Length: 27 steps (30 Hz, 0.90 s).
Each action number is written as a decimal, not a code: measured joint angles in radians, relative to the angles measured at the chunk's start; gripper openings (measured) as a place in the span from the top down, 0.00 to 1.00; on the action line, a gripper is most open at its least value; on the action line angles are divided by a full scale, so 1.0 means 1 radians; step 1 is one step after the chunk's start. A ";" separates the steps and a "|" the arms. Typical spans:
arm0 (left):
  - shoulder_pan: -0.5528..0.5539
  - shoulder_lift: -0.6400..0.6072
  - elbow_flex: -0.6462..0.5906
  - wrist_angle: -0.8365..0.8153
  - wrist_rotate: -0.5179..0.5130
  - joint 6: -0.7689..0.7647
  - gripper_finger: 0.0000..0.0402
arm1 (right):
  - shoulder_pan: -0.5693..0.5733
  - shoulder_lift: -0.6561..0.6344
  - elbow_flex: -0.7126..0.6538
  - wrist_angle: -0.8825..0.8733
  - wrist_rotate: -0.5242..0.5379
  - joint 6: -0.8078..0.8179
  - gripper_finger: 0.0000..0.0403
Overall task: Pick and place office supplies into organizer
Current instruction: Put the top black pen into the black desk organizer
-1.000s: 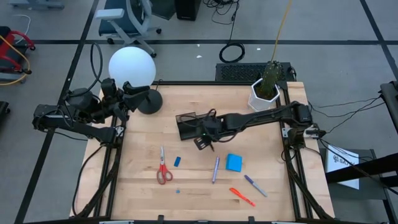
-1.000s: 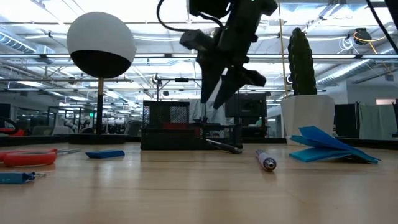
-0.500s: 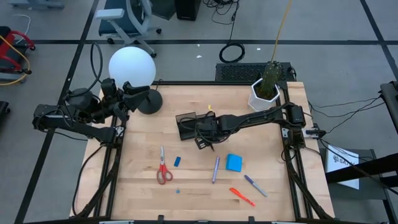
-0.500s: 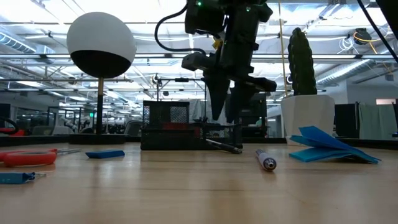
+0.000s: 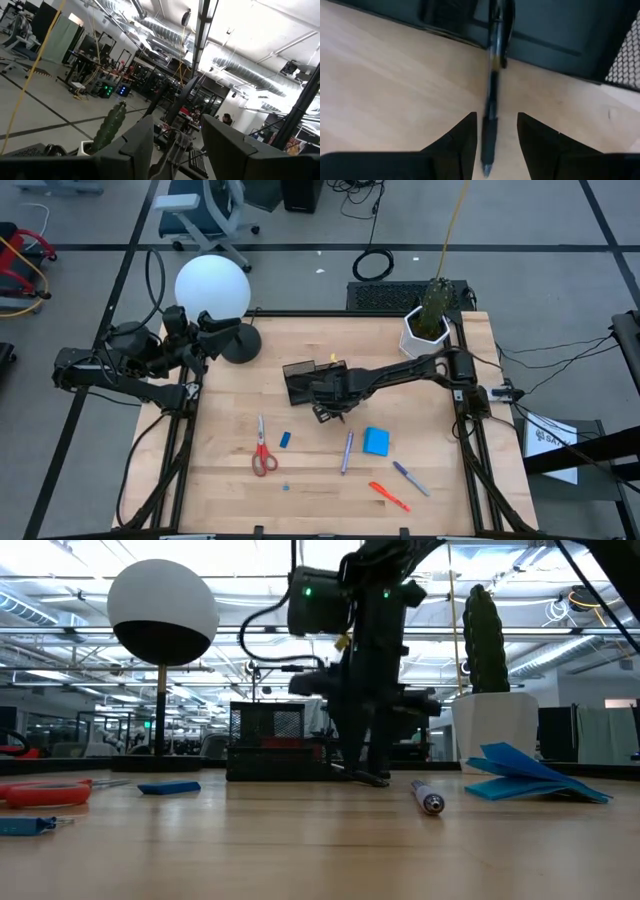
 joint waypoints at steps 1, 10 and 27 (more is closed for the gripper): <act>0.000 0.000 0.000 0.000 0.000 0.000 0.58 | -0.003 0.010 0.000 0.008 -0.002 -0.004 0.68; 0.000 0.000 0.000 0.000 0.000 0.000 0.58 | -0.012 0.052 0.004 0.030 -0.008 -0.007 0.68; 0.000 0.000 0.000 0.000 0.000 -0.002 0.58 | -0.014 0.055 0.002 0.035 -0.035 -0.067 0.94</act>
